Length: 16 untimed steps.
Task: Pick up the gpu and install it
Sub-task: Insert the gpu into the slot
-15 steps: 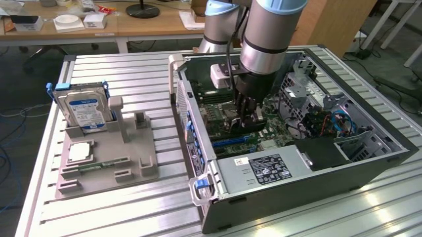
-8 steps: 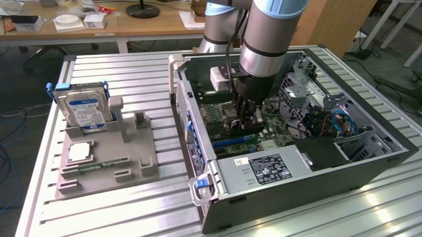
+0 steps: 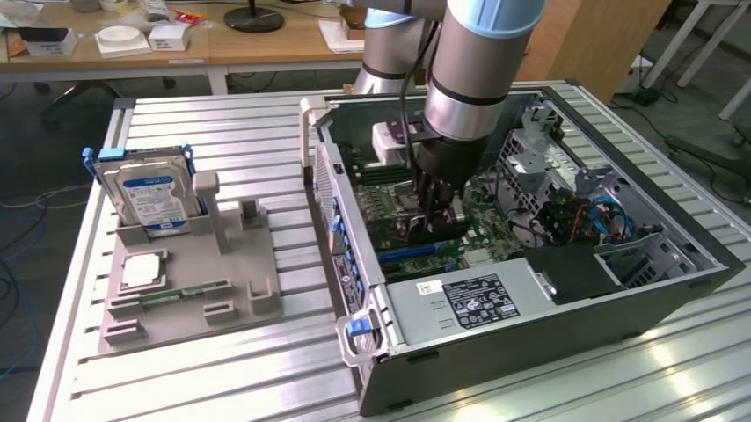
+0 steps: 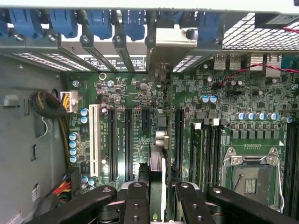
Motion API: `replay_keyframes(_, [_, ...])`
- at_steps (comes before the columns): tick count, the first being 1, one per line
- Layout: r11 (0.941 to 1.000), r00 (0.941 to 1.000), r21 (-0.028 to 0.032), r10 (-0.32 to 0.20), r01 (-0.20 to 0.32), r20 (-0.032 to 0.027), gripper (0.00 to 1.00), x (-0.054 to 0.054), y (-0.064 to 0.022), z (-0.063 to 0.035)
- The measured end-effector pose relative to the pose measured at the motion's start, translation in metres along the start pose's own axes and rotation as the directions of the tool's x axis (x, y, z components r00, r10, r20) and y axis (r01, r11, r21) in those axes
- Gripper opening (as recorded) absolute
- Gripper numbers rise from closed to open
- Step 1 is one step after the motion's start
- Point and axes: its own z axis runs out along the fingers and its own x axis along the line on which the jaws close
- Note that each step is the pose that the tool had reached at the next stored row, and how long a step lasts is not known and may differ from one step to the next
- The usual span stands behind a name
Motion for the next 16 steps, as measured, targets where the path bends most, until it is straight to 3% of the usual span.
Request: replay_keyframes(16, [1.0000, 1.0000, 0.0000, 0.000, 0.000, 0.0000, 0.26, -0.0037, 0.0056, 0.0070])
